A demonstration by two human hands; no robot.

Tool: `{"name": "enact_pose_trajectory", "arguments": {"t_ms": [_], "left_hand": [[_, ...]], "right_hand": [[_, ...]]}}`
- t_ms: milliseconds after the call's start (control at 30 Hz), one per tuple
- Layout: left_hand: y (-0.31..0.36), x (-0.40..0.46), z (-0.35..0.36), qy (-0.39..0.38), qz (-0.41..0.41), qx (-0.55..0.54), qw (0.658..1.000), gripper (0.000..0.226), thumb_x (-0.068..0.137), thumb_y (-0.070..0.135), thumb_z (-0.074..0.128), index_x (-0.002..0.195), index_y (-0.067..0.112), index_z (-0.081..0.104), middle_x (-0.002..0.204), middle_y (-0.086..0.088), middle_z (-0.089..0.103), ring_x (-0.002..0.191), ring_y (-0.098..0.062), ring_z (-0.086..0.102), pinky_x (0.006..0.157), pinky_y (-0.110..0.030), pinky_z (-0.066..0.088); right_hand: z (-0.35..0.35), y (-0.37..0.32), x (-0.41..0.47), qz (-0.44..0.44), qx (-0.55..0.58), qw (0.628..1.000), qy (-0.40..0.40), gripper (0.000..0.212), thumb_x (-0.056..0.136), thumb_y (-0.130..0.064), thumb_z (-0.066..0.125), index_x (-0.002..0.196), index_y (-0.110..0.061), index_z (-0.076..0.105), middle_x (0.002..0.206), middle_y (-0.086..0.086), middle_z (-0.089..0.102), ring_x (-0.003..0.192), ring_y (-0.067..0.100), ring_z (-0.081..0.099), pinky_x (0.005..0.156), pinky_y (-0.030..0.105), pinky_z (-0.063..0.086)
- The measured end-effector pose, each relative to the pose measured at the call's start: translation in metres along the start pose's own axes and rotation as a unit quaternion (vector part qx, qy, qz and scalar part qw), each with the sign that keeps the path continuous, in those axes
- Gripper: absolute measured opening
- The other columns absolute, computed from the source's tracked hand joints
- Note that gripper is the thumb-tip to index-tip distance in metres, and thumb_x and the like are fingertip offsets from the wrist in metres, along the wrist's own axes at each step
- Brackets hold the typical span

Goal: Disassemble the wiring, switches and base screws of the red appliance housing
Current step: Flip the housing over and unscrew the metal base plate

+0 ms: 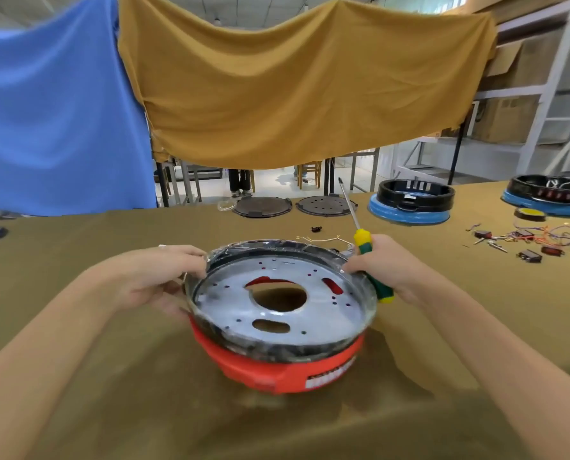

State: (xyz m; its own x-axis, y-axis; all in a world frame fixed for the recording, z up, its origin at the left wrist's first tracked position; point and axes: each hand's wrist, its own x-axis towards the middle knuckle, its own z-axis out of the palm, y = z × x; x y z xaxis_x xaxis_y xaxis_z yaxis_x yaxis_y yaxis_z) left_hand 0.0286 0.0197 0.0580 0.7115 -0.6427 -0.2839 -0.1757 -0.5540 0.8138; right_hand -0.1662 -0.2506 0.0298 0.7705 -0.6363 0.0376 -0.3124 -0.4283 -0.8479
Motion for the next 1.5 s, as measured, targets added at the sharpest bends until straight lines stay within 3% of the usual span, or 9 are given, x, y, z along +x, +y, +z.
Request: {"name": "enact_pose_trajectory", "arguments": {"t_ms": [67,200,333,433,533,667,867,1000,1500], "left_hand": [[0.0,-0.005,0.005,-0.018,-0.011,0.083,0.996,0.017,0.087,0.026,0.067,0.104,0.028,0.07,0.1,-0.003,0.073,0.081,-0.021,0.074,0.057,-0.03,0.058],[0.002,0.011,0.013,0.035,0.005,0.165,0.986,0.02,0.093,0.045,0.06,0.107,0.03,0.063,0.106,0.009,0.063,0.09,-0.008,0.062,0.056,-0.026,0.05],[0.003,0.037,0.017,0.036,0.081,0.1,0.991,0.023,0.093,0.045,0.06,0.114,0.036,0.061,0.114,0.014,0.06,0.1,-0.007,0.058,0.071,-0.026,0.046],[0.003,0.051,0.022,-0.015,0.134,0.005,0.991,0.021,0.093,0.04,0.063,0.114,0.04,0.067,0.112,0.013,0.07,0.096,-0.004,0.068,0.075,-0.021,0.05],[-0.005,0.063,0.032,-0.043,0.162,-0.068,0.984,0.023,0.093,0.038,0.064,0.116,0.039,0.064,0.119,0.01,0.067,0.093,0.009,0.067,0.071,-0.011,0.053],[-0.03,0.072,0.036,-0.143,0.167,-0.233,0.947,0.045,0.082,0.022,0.06,0.127,0.018,0.063,0.125,-0.01,0.067,0.111,-0.028,0.067,0.079,-0.031,0.058],[-0.029,0.076,0.035,-0.112,0.191,-0.203,0.954,0.047,0.071,0.014,0.054,0.116,0.012,0.067,0.123,-0.011,0.068,0.105,-0.026,0.069,0.079,-0.03,0.056],[-0.031,0.077,0.036,-0.107,0.198,-0.2,0.954,0.042,0.07,0.013,0.052,0.108,0.014,0.071,0.121,-0.012,0.068,0.105,-0.03,0.067,0.081,-0.033,0.056],[-0.031,0.074,0.035,-0.127,0.186,-0.207,0.952,0.034,0.089,-0.001,0.04,0.11,0.009,0.065,0.113,-0.005,0.07,0.097,-0.023,0.069,0.075,-0.028,0.058]], "right_hand": [[-0.002,-0.004,0.002,0.01,-0.029,0.999,-0.033,0.02,0.084,-0.017,0.075,0.09,-0.006,0.059,0.079,0.014,0.061,0.07,0.024,0.061,0.074,0.042,0.058],[0.001,-0.016,0.005,-0.011,-0.093,0.995,-0.025,0.018,0.096,-0.031,0.054,0.09,-0.014,0.052,0.08,0.005,0.055,0.069,0.017,0.052,0.065,0.033,0.046],[-0.004,-0.032,0.009,-0.09,-0.189,0.977,-0.051,0.012,0.102,-0.028,0.042,0.096,-0.018,0.043,0.078,0.0,0.042,0.064,0.013,0.037,0.058,0.031,0.035],[-0.005,-0.045,0.014,-0.183,-0.284,0.939,-0.069,0.014,0.101,-0.03,0.054,0.109,-0.018,0.053,0.092,-0.002,0.051,0.075,0.013,0.049,0.066,0.029,0.042],[-0.006,-0.05,0.018,-0.247,-0.223,0.942,-0.031,0.029,0.089,-0.033,0.074,0.115,-0.028,0.063,0.103,-0.013,0.063,0.094,0.005,0.06,0.076,0.022,0.045],[-0.008,-0.045,0.021,-0.255,-0.055,0.965,-0.012,0.016,0.078,-0.027,0.085,0.089,-0.024,0.075,0.087,-0.01,0.072,0.071,0.002,0.066,0.058,0.019,0.052],[-0.009,-0.041,0.028,-0.215,0.119,0.968,0.05,0.034,0.074,-0.023,0.088,0.093,-0.01,0.064,0.08,0.004,0.075,0.061,0.014,0.068,0.053,0.021,0.052],[-0.007,-0.04,0.035,-0.223,0.069,0.965,0.119,0.028,0.079,-0.033,0.083,0.082,-0.011,0.066,0.075,0.005,0.07,0.056,0.012,0.064,0.054,0.026,0.053],[-0.007,-0.052,0.036,-0.254,-0.019,0.961,0.112,0.019,0.083,-0.017,0.078,0.078,-0.005,0.064,0.071,0.013,0.065,0.051,0.012,0.059,0.054,0.03,0.053]]}}
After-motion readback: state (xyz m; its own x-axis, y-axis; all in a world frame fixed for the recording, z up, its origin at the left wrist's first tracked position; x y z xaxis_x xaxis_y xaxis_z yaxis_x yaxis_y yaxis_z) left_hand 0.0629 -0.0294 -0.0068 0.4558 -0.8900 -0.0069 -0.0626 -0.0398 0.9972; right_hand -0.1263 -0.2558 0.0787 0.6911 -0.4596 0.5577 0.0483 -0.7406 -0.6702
